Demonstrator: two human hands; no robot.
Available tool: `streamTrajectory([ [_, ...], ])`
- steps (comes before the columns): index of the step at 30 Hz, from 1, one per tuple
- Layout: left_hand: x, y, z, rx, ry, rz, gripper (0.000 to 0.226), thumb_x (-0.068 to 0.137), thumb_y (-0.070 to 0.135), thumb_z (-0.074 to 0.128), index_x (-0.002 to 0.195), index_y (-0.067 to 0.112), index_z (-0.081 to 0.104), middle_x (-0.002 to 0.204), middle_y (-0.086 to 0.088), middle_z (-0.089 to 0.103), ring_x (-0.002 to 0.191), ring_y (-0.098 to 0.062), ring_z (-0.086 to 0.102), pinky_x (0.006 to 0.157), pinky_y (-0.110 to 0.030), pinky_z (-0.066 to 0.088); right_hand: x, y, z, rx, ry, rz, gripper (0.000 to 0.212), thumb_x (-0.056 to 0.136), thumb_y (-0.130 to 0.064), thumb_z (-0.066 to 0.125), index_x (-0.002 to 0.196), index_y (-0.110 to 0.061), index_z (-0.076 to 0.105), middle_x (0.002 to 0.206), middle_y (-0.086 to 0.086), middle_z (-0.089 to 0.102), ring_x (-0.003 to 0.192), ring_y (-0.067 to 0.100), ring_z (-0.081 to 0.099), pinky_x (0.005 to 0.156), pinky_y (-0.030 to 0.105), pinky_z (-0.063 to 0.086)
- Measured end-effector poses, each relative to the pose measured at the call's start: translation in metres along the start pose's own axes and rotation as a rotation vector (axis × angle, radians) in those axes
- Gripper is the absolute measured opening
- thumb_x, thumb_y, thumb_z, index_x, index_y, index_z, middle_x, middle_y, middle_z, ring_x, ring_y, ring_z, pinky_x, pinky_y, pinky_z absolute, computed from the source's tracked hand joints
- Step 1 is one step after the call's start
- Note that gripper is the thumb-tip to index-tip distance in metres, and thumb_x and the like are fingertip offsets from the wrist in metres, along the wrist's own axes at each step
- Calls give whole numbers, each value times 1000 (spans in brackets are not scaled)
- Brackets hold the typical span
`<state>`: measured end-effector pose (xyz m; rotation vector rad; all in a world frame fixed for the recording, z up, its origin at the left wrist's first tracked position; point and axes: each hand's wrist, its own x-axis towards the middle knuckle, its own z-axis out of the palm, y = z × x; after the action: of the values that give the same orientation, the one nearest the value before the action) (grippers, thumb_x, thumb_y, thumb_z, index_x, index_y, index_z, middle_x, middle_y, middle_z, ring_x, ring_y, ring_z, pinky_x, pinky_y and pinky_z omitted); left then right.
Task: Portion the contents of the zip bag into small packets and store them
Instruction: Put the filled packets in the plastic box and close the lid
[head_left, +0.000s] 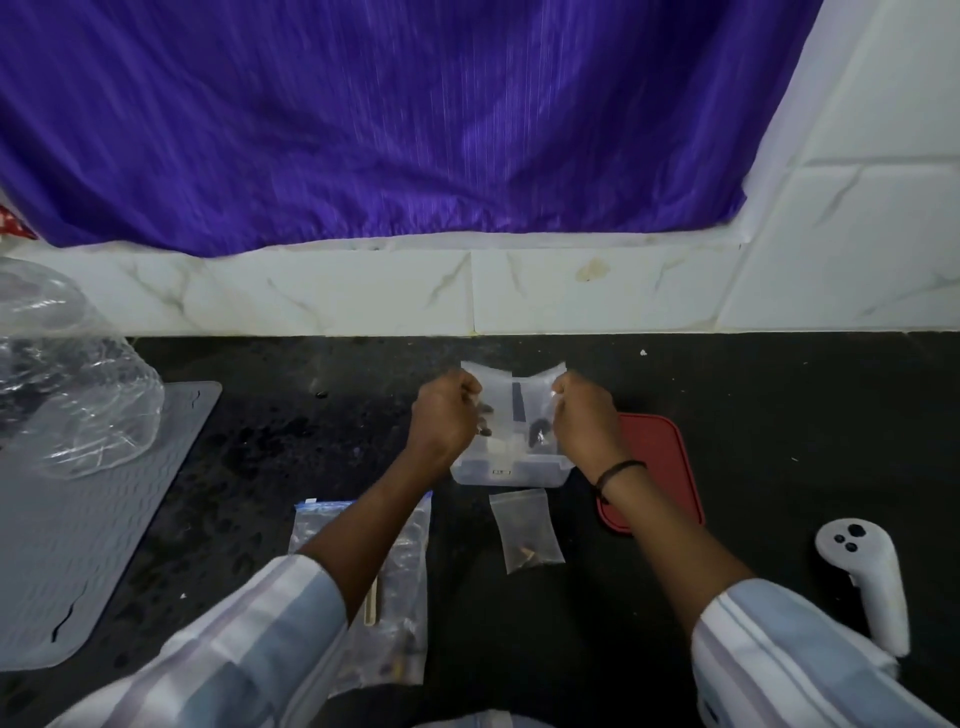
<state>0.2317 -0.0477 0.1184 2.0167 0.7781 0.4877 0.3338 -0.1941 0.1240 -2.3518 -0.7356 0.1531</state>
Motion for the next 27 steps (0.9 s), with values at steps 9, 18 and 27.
streamTrajectory([
  [9,34,-6,32,633,-247,-91,50,77,13,84,121,4,63,116,-13,68,105,-26,68,93,-37,57,41,-9,33,-337,-417,169,31,100,-19,51,125,-3,59,130,12,61,121,26,57,98,29,43],
  [18,36,-10,51,1096,-391,103,22,98,17,56,114,8,69,112,-7,70,105,-21,67,86,-29,52,43,-12,44,-638,-467,-38,27,99,-16,46,117,-4,62,105,16,59,86,23,41,89,38,47],
  [27,44,-17,61,1235,-534,216,16,95,26,57,105,16,66,105,-2,69,101,-21,64,86,-32,48,38,-9,47,-557,-467,16,24,99,-12,44,110,-6,64,110,10,65,108,28,61,91,36,47],
])
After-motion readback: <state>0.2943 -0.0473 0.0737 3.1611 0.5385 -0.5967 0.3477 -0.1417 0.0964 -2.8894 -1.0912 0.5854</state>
